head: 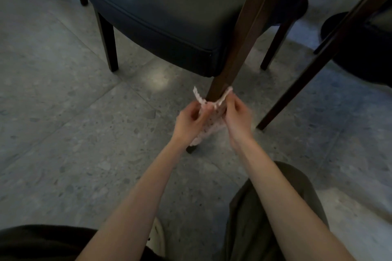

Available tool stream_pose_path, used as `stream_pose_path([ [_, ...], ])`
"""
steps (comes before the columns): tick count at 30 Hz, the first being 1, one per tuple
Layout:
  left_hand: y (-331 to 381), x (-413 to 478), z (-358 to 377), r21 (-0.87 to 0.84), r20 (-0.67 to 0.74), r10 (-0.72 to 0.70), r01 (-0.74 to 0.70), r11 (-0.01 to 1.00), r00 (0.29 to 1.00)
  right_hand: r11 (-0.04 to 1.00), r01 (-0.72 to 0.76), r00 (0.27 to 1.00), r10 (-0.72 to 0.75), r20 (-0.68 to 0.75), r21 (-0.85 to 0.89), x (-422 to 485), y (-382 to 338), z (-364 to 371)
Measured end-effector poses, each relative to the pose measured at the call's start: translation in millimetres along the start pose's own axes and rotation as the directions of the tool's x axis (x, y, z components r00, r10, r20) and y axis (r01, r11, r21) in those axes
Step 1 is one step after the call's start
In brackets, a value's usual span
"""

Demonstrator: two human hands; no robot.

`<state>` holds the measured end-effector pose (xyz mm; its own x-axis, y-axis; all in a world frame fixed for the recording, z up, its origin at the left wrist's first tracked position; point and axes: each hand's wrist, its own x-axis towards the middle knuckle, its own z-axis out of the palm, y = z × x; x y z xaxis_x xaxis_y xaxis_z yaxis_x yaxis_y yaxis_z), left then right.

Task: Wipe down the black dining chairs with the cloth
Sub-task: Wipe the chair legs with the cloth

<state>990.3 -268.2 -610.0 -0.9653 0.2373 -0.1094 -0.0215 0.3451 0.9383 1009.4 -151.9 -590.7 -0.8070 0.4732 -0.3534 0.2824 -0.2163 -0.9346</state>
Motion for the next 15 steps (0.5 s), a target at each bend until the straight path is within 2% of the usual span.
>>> stream_pose_path([
  [4,34.6,3.1,1.1,-0.123,-0.038,0.056,-0.06,0.991,0.998,0.993,0.082,0.996,-0.08,-0.028,0.088,6.3,-27.2,-0.1],
  [8,19.6,6.7,1.6,-0.092,-0.02,0.047,-0.049,0.995,0.999,0.99,0.055,0.997,-0.047,-0.062,0.132,4.5,-10.4,6.6],
  [11,-18.9,2.2,7.0,-0.078,-0.007,-0.01,0.01,0.997,1.0,0.991,-0.06,0.996,0.068,-0.063,0.122,2.5,28.4,15.5],
  [15,-74.0,-13.4,20.4,-0.138,0.046,-0.174,0.179,0.974,0.984,0.965,-0.25,0.965,0.256,-0.059,0.083,7.1,88.7,28.5],
])
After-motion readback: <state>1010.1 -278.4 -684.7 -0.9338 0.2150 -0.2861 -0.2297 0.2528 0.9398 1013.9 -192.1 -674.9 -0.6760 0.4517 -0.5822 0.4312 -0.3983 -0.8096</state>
